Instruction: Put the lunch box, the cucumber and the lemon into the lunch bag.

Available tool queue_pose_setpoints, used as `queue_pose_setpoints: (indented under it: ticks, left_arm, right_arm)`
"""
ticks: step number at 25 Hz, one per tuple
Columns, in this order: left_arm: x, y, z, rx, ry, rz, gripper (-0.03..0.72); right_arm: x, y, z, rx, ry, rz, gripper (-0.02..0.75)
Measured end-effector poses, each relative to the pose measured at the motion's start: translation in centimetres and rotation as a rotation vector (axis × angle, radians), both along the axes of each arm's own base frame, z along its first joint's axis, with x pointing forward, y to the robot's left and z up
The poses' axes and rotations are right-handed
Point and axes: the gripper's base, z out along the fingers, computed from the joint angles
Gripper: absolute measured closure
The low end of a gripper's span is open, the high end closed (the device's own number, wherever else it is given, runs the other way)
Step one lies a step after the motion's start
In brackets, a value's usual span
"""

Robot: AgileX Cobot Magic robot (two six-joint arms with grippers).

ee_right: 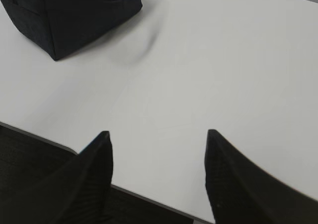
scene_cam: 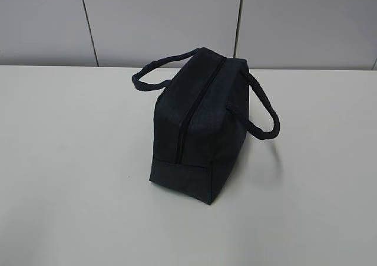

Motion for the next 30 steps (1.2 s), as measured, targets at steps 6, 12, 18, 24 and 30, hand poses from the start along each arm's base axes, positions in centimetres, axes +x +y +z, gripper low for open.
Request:
queue_pose_setpoints:
  ticks: [6, 12, 18, 24, 30]
  left_arm:
    - [-0.01, -0.03, 0.0, -0.003, 0.001, -0.002, 0.44]
    - [-0.01, -0.03, 0.0, -0.003, 0.001, -0.002, 0.44]
    - [-0.01, -0.03, 0.0, -0.003, 0.001, -0.002, 0.44]
    - [-0.01, -0.03, 0.0, -0.003, 0.001, -0.002, 0.44]
    - [-0.01, -0.03, 0.0, -0.003, 0.001, -0.002, 0.44]
  right_arm:
    - [0.01, -0.03, 0.0, -0.003, 0.0, -0.002, 0.295]
    - [0.01, -0.06, 0.0, -0.006, -0.001, -0.004, 0.296]
    - [0.01, -0.06, 0.0, -0.006, -0.001, -0.004, 0.295]
    - [0.01, -0.06, 0.0, -0.006, -0.001, -0.004, 0.296]
    - [0.01, -0.06, 0.0, -0.006, -0.001, -0.004, 0.296]
